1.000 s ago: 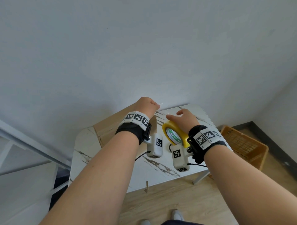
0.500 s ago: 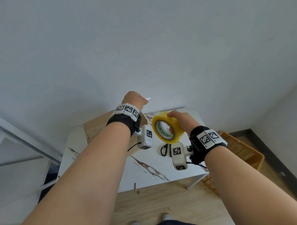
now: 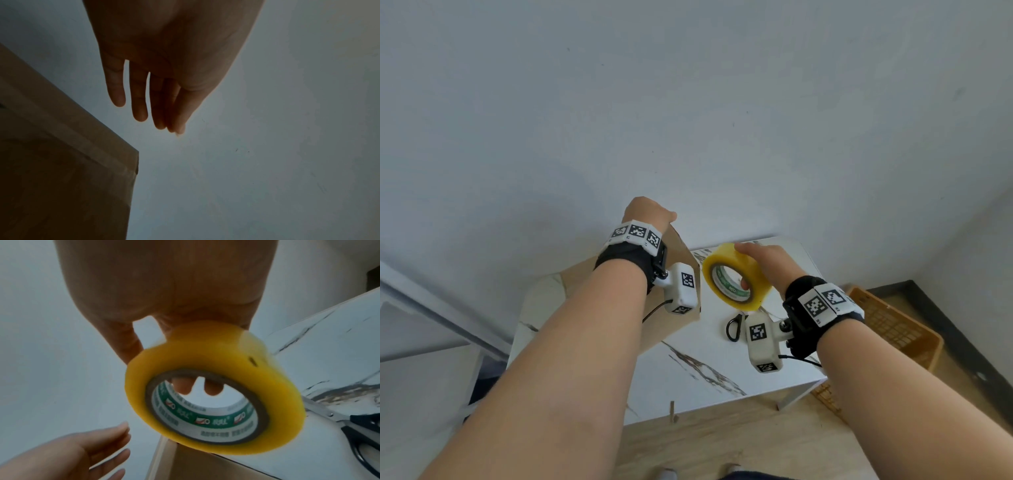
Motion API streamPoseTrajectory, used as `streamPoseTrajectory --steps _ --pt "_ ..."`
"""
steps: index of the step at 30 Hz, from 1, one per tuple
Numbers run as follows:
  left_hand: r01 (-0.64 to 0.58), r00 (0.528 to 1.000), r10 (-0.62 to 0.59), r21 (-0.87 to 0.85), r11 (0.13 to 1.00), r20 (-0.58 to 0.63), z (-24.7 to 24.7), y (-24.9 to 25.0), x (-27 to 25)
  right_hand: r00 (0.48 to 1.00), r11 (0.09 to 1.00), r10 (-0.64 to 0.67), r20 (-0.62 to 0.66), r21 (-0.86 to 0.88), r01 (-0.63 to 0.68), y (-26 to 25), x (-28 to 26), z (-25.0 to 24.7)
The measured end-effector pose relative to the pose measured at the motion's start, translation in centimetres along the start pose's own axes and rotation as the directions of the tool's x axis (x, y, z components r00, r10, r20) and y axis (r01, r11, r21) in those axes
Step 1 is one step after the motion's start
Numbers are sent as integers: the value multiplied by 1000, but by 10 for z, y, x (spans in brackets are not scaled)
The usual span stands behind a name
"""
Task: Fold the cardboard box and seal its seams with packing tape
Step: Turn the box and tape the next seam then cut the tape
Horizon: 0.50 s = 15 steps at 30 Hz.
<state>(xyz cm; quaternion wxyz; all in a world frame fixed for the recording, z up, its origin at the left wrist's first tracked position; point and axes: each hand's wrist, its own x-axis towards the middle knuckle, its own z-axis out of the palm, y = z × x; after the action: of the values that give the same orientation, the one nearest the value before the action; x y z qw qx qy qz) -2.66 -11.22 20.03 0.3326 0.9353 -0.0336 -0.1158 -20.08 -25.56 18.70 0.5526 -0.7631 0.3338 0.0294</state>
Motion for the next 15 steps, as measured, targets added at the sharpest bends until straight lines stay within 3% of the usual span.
streamPoseTrajectory --steps 3,15 --pt "-4 1000 3 61 998 17 -7 -2 11 999 999 6 -37 42 -5 -7 -4 5" --pt "-96 984 60 213 972 170 -8 -9 36 984 984 51 -171 -157 -78 -33 -17 35"
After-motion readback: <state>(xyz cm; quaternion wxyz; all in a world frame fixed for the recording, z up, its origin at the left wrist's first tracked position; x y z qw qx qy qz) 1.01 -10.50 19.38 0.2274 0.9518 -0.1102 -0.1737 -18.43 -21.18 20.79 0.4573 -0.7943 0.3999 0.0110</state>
